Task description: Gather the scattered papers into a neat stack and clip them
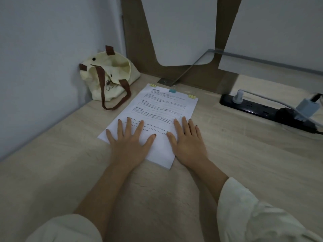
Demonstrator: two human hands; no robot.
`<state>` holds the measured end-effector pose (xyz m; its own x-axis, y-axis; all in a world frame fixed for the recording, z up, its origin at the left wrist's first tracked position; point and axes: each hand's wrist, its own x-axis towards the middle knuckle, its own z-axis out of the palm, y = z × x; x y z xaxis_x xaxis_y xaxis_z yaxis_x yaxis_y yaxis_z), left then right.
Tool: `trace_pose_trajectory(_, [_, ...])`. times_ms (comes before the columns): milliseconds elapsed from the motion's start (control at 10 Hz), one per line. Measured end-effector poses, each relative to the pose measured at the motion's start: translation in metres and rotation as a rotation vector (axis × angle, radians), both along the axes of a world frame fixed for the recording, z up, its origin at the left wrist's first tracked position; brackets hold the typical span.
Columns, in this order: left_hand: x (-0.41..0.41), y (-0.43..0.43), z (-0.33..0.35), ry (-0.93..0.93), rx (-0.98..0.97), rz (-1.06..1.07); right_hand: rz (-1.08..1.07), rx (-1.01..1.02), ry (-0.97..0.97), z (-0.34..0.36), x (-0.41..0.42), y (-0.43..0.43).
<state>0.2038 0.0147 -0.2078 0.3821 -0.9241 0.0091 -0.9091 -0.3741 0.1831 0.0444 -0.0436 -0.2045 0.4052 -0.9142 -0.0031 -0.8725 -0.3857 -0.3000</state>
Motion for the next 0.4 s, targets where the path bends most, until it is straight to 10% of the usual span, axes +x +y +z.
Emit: trace_pose_trajectory(400, [-0.012, 0.037, -0.006, 0.14, -0.354, 0.024, -0.125, 0.117, -0.636, 0.009, -0.045, 0.059])
